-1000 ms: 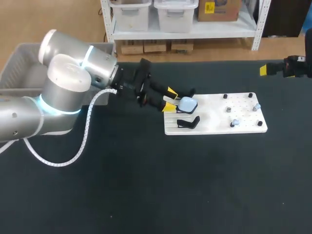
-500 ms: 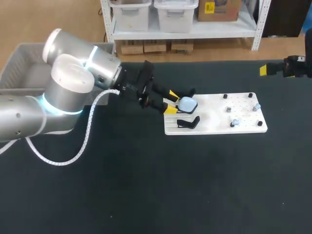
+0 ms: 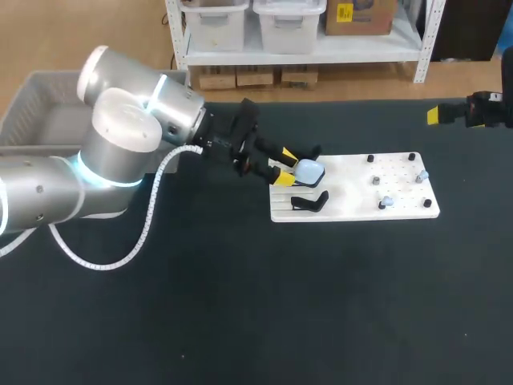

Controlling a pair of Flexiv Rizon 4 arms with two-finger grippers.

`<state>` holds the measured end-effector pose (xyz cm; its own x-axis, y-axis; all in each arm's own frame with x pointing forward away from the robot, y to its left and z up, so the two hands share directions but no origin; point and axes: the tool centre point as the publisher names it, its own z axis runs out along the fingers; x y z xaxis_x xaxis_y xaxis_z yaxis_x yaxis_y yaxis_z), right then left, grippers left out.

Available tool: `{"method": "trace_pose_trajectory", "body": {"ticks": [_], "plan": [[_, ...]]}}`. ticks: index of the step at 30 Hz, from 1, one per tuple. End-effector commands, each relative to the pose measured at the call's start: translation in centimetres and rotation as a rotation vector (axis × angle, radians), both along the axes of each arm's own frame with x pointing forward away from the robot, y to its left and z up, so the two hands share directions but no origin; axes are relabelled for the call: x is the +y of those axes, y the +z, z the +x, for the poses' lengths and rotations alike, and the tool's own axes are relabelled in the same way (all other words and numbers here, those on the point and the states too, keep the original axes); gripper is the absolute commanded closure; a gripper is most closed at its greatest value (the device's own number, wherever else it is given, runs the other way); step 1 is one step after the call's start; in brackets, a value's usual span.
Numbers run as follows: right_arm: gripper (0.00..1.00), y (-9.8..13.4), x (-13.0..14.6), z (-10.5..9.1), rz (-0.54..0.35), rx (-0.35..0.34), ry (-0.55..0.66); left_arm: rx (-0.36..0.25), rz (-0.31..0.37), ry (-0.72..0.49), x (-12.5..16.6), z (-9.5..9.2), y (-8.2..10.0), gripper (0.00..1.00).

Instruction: Pick up each earbud case from the left stands, insert the matching earbuds, close the lid, and place the case in the box.

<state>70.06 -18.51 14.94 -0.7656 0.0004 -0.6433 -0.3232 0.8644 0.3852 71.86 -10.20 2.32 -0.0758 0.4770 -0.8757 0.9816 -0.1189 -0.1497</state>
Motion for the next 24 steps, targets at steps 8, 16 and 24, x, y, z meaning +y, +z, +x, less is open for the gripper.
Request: {"method": "trace_pose_trajectory", "body": {"ticks": [8,16,24], "plan": [[0.0,0.0,0.0,0.0,0.0,0.0,0.0,0.005,-0.003,-0.025,-0.6,0.3,0.1,0.45],[0.0,0.0,0.0,0.0,0.0,0.0,0.0,0.007,0.007,-0.033,-0.4,-0.7,0.0,0.42],[0.0,0.0,0.0,0.0,0.0,0.0,0.0,0.003,0.007,-0.02,-0.4,-0.9,0.0,0.46]]}}
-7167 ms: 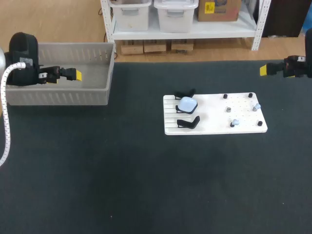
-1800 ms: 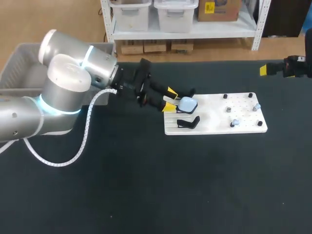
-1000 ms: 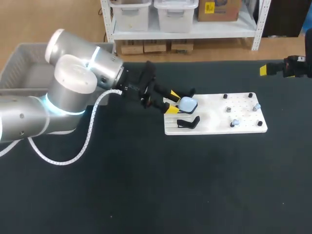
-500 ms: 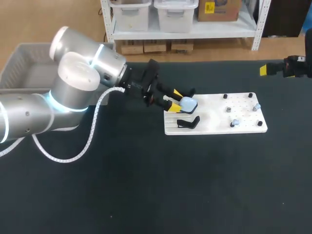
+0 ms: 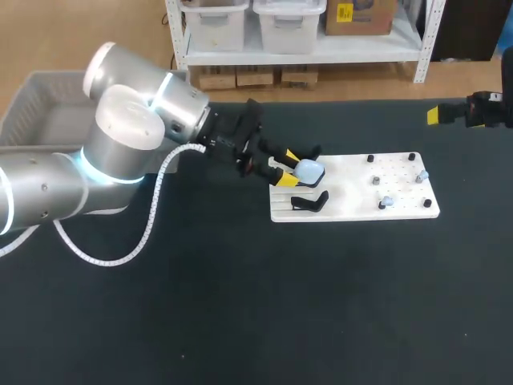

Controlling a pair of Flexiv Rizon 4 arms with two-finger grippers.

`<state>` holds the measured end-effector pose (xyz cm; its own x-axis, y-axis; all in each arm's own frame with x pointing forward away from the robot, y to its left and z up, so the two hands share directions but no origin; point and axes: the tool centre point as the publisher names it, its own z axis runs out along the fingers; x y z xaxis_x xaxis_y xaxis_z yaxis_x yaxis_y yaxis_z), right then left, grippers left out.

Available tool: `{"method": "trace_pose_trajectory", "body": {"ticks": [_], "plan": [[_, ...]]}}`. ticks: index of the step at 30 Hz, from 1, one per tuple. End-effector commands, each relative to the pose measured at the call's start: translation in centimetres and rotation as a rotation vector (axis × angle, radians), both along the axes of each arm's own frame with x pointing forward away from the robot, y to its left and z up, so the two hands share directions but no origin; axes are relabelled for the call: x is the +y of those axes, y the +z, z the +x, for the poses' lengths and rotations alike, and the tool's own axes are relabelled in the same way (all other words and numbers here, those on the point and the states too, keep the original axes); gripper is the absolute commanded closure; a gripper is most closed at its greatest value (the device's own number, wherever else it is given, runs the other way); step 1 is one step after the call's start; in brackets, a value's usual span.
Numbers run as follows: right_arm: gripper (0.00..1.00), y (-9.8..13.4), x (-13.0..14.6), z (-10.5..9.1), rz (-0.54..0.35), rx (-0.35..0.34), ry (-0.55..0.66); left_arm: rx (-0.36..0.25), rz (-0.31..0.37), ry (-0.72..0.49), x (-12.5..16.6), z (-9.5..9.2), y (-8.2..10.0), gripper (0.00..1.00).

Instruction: Pick up each earbud case from the left stands, insert the matching earbuds, close the lid, and place the case in the box.

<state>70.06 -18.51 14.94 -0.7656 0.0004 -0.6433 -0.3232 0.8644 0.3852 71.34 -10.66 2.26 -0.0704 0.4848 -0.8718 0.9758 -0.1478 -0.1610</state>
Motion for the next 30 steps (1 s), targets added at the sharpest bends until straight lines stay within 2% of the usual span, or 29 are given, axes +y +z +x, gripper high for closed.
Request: {"method": "trace_pose_trajectory", "body": {"ticks": [1,11,30], "plan": [[0.0,0.0,0.0,0.0,0.0,0.0,0.0,-0.009,0.0,0.012,0.0,-0.4,0.1,0.47],[0.0,0.0,0.0,0.0,0.0,0.0,0.0,-0.012,-0.003,0.014,-0.8,-0.1,-0.3,0.47],[0.0,0.0,0.0,0.0,0.0,0.0,0.0,-0.013,-0.002,0.006,-1.5,0.4,-0.6,0.55]]}}
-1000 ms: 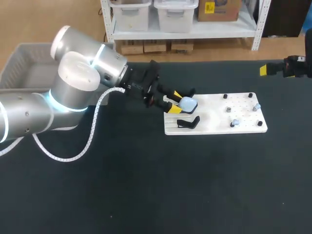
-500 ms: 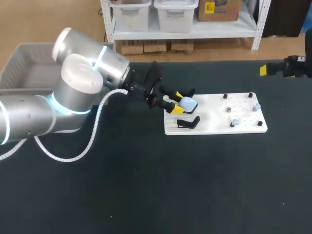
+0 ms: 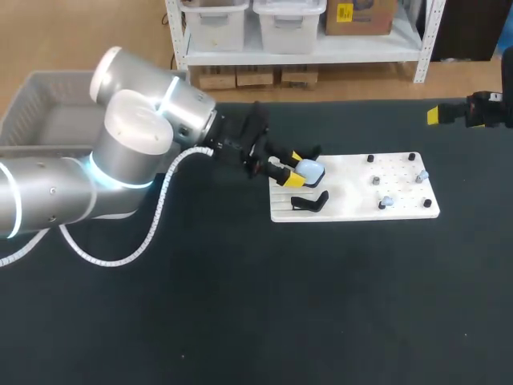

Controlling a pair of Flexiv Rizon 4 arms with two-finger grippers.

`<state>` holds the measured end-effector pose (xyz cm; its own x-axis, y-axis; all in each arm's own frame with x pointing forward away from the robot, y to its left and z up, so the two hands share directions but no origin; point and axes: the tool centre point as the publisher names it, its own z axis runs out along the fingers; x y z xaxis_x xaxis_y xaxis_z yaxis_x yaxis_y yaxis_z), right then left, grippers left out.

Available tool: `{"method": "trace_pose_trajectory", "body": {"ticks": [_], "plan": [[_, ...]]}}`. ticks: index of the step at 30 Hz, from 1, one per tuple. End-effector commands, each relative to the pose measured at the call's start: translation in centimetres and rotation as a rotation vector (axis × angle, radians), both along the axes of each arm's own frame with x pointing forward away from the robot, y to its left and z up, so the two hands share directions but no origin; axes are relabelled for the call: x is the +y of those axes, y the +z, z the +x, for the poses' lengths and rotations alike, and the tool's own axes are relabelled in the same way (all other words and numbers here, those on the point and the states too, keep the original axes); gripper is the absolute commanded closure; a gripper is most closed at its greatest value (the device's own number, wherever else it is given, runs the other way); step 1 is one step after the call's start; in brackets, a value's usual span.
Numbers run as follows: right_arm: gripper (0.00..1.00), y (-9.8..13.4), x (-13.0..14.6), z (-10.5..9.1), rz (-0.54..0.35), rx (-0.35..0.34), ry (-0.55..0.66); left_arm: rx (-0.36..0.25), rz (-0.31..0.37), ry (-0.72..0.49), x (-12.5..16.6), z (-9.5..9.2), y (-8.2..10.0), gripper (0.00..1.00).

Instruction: Pick up each earbud case from the left stands, insert the matching earbuds, close the lid, and place the case in the box.

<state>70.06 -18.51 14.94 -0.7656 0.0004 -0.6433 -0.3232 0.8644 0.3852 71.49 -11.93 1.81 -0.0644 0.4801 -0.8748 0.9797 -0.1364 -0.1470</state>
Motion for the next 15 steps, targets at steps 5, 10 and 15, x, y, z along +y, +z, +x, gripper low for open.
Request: {"method": "trace_pose_trajectory", "body": {"ticks": [5,10,15], "plan": [[0.0,0.02,-0.02,-0.02,0.0,0.0,0.0,0.003,0.003,-0.012,-0.52,0.18,-0.25,0.56],[0.0,0.02,-0.02,-0.02,0.0,0.0,0.0,0.005,0.006,-0.014,-0.62,0.15,-0.36,0.57],[0.0,0.02,-0.02,-0.02,0.0,0.0,0.0,0.004,0.009,-0.016,-0.78,0.11,-0.42,0.66]]}}
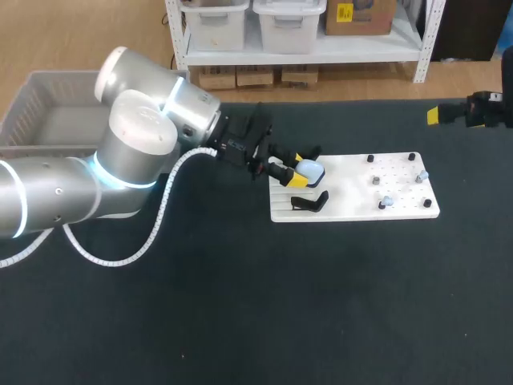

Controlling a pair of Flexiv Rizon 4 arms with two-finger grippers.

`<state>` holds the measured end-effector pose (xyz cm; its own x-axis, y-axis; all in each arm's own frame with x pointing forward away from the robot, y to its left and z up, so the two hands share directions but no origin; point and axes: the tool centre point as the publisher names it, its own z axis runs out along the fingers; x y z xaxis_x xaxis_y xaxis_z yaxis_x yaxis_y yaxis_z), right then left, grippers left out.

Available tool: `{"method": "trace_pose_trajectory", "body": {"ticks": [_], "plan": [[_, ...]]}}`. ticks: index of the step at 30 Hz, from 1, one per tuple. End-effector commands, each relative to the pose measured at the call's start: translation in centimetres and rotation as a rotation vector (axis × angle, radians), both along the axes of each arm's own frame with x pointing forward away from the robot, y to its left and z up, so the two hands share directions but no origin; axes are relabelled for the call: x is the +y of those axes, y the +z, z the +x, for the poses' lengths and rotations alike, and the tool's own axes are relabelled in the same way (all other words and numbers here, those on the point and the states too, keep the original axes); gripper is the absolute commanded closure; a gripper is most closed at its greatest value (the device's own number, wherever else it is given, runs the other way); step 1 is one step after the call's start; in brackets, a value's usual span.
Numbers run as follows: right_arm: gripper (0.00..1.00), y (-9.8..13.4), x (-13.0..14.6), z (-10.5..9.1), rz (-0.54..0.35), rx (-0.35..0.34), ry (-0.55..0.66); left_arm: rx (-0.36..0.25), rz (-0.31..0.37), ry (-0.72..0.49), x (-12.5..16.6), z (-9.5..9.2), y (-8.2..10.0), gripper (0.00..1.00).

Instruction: Pick up each earbud case from the left stands, insert the matching earbuds, close the lid, and place the case in the box.

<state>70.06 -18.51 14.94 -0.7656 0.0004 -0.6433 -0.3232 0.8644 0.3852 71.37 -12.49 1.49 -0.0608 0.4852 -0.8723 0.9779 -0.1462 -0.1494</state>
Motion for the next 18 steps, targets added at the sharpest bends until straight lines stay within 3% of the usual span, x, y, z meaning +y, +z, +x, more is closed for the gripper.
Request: {"method": "trace_pose_trajectory", "body": {"ticks": [1,2,6,11,18], "plan": [[0.0,0.0,0.0,0.0,0.0,0.0,0.0,0.002,0.005,-0.006,-0.3,0.2,-0.1,0.68],[0.0,0.0,0.0,0.0,0.0,0.0,0.0,0.001,0.006,-0.006,-0.3,0.2,-0.1,0.81],[0.0,0.0,0.0,0.0,0.0,0.0,0.0,-0.001,0.01,-0.005,-0.3,0.0,-0.1,1.0],[0.0,0.0,0.0,0.0,0.0,0.0,0.0,-0.025,0.008,0.004,0.1,-0.6,0.8,1.0],[0.0,0.0,0.0,0.0,0.0,0.0,0.0,-0.096,-0.035,0.044,1.3,-1.6,3.7,1.0]]}}
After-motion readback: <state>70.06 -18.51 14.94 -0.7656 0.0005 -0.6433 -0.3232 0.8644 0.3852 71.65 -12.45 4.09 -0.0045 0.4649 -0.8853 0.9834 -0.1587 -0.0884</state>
